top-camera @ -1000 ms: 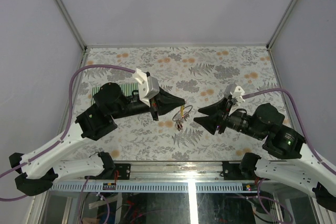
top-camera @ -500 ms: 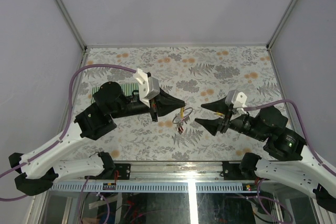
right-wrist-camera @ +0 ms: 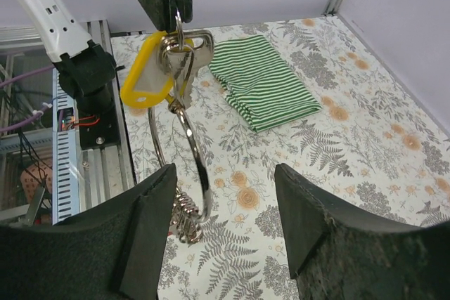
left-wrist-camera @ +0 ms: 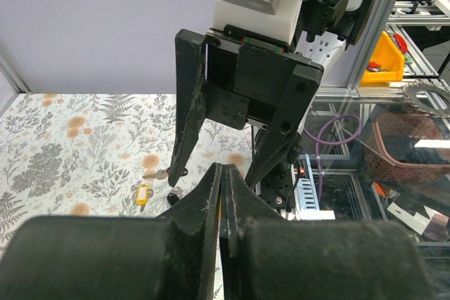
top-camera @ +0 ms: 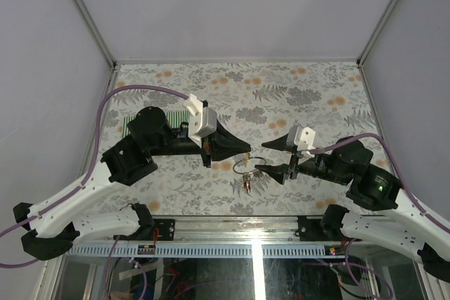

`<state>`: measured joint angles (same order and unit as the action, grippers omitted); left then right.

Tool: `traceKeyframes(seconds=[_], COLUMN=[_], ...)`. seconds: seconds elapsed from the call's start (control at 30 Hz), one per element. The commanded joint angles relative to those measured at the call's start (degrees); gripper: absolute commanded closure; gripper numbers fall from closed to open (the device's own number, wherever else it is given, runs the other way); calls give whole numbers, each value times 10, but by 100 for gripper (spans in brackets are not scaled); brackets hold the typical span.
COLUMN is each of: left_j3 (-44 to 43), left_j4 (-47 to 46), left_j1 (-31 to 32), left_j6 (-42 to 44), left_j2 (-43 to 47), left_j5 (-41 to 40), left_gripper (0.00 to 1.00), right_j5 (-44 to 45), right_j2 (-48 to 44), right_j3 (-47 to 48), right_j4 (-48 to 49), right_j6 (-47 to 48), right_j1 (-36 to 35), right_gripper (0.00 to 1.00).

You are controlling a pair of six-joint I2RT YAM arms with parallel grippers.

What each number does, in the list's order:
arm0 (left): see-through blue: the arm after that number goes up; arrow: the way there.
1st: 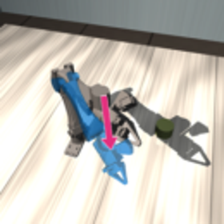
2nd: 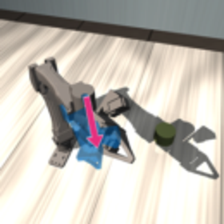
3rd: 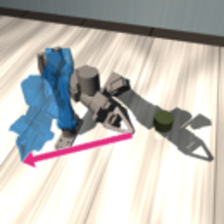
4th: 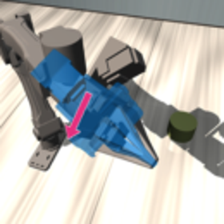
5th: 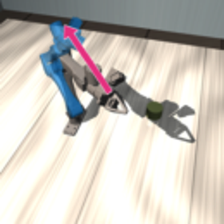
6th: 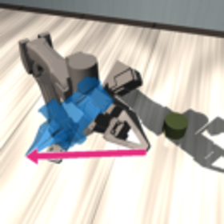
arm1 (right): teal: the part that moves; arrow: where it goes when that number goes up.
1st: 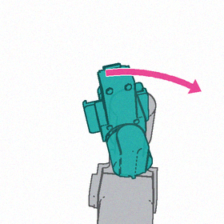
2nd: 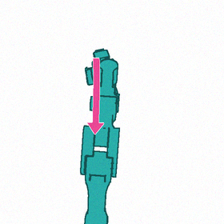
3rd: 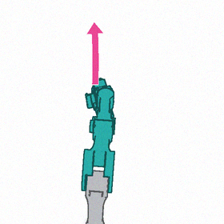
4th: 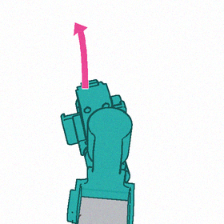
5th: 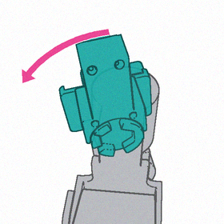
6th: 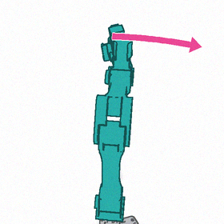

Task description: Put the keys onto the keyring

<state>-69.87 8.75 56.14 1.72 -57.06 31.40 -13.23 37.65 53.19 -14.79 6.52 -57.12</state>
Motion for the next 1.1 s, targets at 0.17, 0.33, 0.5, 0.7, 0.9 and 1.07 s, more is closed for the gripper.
traceKeyframes(seconds=[0.17, 0.33, 0.5, 0.7, 0.9, 1.07], left_j3=[-27, -23, -13, 4, 28, 52], left_j4=[-17, -15, -18, -21, -27, -30], left_j1=[-2, -2, -2, -2, -2, -2], left_j6=[-2, -1, -2, -3, -11, -18], left_j2=[3, 8, 19, 41, 59, 69], left_j5=[26, 13, -8, -49, -84, -106], left_gripper=[100, 100, 100, 100, 100, 100], right_j5=[-74, -92, -88, -69, -68, -69], right_j2=[25, 20, -2, -31, -49, -59], right_j3=[25, 22, 24, 37, 59, 79], right_j4=[27, 38, 43, 22, 3, -4], right_j6=[-11, -34, -45, -52, -60, -64], right_j1=[-4, -4, -4, -4, -4, -4], right_gripper=[58, 78, 94, 100, 100, 100])
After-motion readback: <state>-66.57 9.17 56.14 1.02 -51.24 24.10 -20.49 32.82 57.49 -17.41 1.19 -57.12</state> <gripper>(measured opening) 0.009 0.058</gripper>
